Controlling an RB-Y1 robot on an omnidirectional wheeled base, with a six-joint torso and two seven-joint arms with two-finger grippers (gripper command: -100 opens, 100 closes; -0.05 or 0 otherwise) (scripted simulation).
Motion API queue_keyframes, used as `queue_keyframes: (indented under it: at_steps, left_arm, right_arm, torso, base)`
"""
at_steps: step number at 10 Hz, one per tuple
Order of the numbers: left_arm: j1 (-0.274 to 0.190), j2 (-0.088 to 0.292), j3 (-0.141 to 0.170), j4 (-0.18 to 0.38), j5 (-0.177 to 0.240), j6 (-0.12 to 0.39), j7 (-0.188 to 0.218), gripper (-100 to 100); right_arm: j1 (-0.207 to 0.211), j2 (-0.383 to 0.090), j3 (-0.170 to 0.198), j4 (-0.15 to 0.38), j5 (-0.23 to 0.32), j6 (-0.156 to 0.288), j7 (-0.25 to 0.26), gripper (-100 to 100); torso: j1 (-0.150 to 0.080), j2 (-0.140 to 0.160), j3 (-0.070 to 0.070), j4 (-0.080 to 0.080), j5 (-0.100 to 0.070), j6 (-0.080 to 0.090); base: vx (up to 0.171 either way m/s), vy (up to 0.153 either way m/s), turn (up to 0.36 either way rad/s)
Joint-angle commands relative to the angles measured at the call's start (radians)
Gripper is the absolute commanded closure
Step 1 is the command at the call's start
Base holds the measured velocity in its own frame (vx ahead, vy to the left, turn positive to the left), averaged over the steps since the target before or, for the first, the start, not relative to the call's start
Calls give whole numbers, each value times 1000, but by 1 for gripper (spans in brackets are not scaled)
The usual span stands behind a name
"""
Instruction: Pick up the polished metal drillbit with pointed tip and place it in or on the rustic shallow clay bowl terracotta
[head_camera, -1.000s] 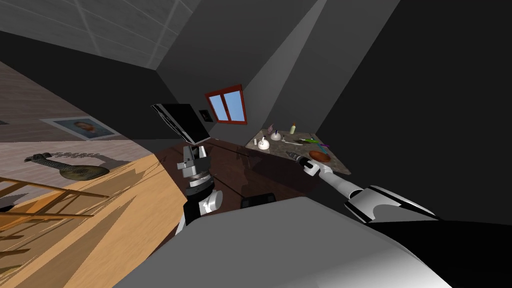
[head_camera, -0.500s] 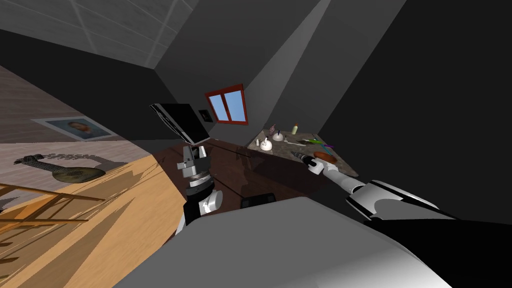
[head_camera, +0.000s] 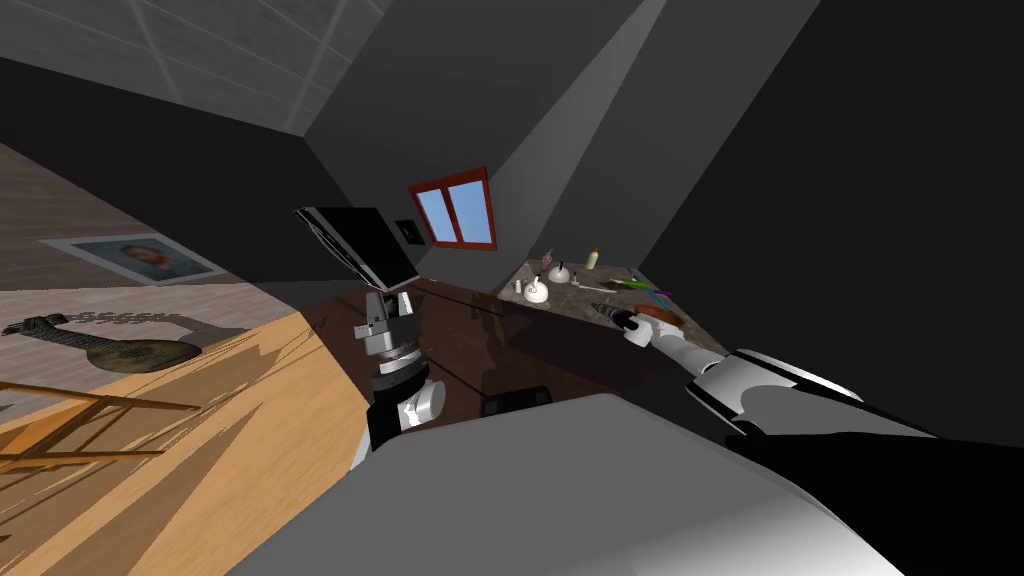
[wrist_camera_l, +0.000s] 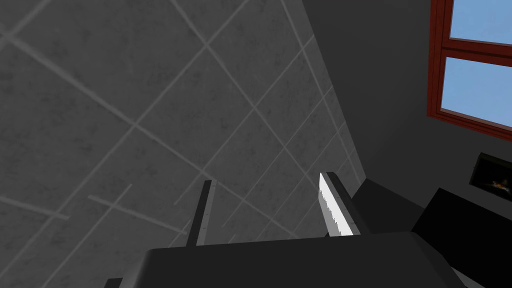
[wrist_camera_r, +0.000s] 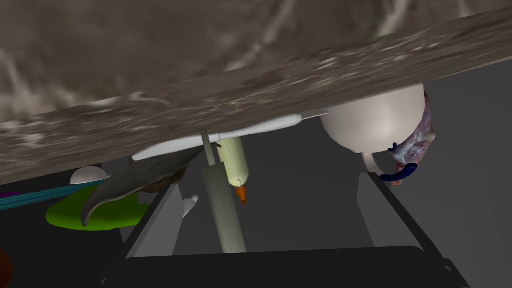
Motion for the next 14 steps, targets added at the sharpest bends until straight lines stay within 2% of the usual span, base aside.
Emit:
queue_keyframes:
  at_steps: [1,2,3,5,6,7,8,9,10,11,14]
  left_arm:
    - [0,0,0,0,0,0,0,0]
    - [0,0,0,0,0,0,0,0]
    - [0,0,0,0,0,0,0,0]
    - [0,0,0,0,0,0,0,0]
    - [0,0,0,0,0,0,0,0]
    - [0,0,0,0,0,0,0,0]
    - [0,0,0,0,0,0,0,0]
    - [0,0,0,0,0,0,0,0]
    - [0,0,0,0,0,0,0,0]
    - [0,0,0,0,0,0,0,0]
    - [0,0,0,0,0,0,0,0]
  right_arm:
    - [-9,-20,12,22,1,35,-3,-100]
    - [-27,-29,23,59,4,48,-4,-100]
    - [-27,-29,23,59,4,48,-4,-100]
    - [-63,-47,48,139,9,76,-5,-100]
    - [-73,-50,55,159,11,84,-6,-100]
    - [-67,-44,46,155,11,67,0,-100]
    - [-69,-46,48,158,11,69,-3,0]
    - [-74,-18,19,165,29,72,21,-100]
    - [-76,-29,34,173,21,64,8,-100]
    - [-77,-27,32,175,23,63,12,100]
    - [-77,-28,32,175,23,63,12,100]
  torso:
    - [0,0,0,0,0,0]
    - [1,0,0,0,0,0]
    - [2,-1,-1,0,1,0]
    - [0,-1,0,0,0,0]
    - [2,-2,-1,0,0,0]
    - [1,-3,-1,0,0,0]
    - [-1,0,0,0,0,0]
    - [-3,2,1,0,-1,0]
    - [-6,1,0,0,-1,0]
    - [-6,1,1,0,-2,0]
    - [-5,3,2,1,-2,0]
  base:
    - [57,81,-26]
    - [77,101,-50]
    - [65,75,-16]
    - [78,79,-36]
    - [96,87,-49]
    - [40,34,-11]
    - [7,7,3]
    - [49,-39,-33]
    - [31,-25,-1]
    - [0,0,0]
    - [0,0,0]
